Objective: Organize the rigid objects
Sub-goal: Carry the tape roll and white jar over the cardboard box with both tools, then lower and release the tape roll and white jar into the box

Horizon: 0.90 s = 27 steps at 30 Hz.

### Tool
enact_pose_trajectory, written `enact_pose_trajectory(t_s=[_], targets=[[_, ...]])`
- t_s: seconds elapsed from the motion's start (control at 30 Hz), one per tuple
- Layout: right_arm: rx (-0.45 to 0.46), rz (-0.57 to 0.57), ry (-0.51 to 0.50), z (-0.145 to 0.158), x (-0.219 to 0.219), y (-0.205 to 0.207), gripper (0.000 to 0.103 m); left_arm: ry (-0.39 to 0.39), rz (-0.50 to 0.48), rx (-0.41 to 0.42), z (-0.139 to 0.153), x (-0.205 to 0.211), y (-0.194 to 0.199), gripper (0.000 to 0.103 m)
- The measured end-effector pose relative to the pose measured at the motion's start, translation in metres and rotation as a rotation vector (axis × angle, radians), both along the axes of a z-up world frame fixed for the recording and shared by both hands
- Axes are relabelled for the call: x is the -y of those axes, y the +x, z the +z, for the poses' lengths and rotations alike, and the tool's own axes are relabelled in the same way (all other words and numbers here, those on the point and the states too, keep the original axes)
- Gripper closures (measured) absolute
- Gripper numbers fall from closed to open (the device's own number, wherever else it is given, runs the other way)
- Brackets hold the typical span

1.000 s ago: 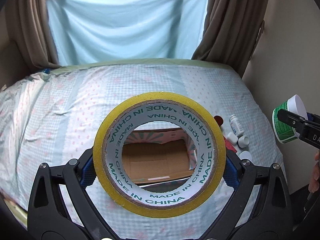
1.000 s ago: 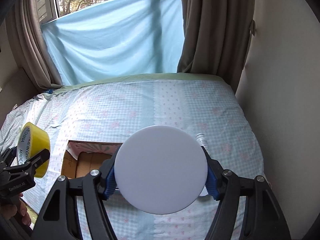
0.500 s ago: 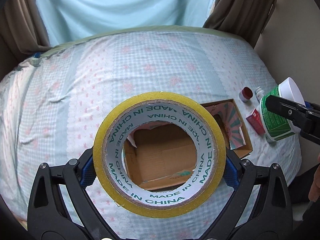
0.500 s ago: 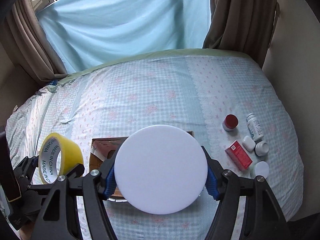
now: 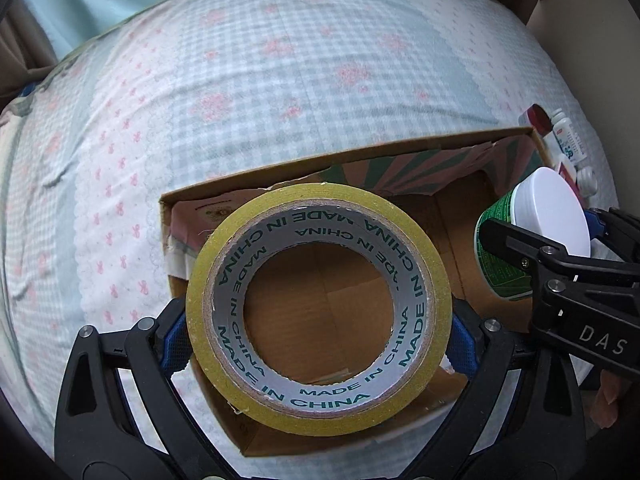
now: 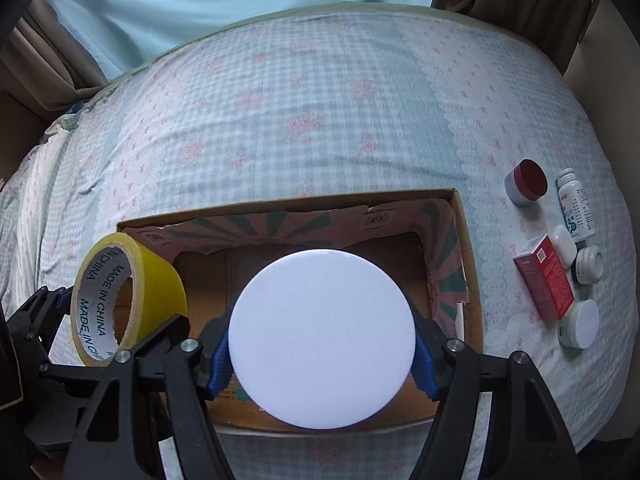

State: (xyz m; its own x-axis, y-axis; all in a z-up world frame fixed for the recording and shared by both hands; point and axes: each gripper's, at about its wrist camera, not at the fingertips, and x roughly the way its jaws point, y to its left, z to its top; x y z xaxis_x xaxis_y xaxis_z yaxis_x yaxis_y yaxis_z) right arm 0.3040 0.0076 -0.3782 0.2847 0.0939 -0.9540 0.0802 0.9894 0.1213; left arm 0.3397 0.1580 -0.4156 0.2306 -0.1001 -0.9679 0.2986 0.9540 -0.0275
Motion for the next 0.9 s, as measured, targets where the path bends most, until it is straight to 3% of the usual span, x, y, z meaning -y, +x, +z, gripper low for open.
enact_pose_trajectory(t_s=[0.2, 0.5, 0.57, 0.63, 0.67, 0.7, 0.9], targets=[[-0.027, 0.046, 0.006, -0.046, 0.004, 0.015, 0.037, 0.044, -0.074, -0.032, -0.046, 0.018, 0.008, 0.006], [-0.061, 0.051, 0.031, -0.062, 0.015, 0.028, 0.037, 0.068, -0.253, -0.057, -0.057, 0.044, 0.006, 0.006], [-0.082, 0.061, 0.054, -0.066, 0.015, 0.032, 0.036, 0.093, -0.283, -0.053, -0.058, 0.048, 0.004, 0.0], [-0.087, 0.061, 0.086, -0.068, 0.016, 0.033, 0.022, 0.084, -0.296, -0.031, -0.052, 0.048, 0.003, 0.0], [-0.065, 0.061, 0.106, -0.066, 0.017, 0.033, 0.006, 0.07, -0.297, -0.028, -0.05, 0.048, 0.003, 0.0], [-0.041, 0.061, 0.144, -0.062, 0.017, 0.033, 0.001, 0.058, -0.293, -0.033, -0.048, 0.047, 0.004, 0.0], [-0.017, 0.071, 0.1, -0.051, 0.015, 0.031, 0.0, 0.04, -0.236, -0.035, -0.04, 0.032, 0.006, 0.0]])
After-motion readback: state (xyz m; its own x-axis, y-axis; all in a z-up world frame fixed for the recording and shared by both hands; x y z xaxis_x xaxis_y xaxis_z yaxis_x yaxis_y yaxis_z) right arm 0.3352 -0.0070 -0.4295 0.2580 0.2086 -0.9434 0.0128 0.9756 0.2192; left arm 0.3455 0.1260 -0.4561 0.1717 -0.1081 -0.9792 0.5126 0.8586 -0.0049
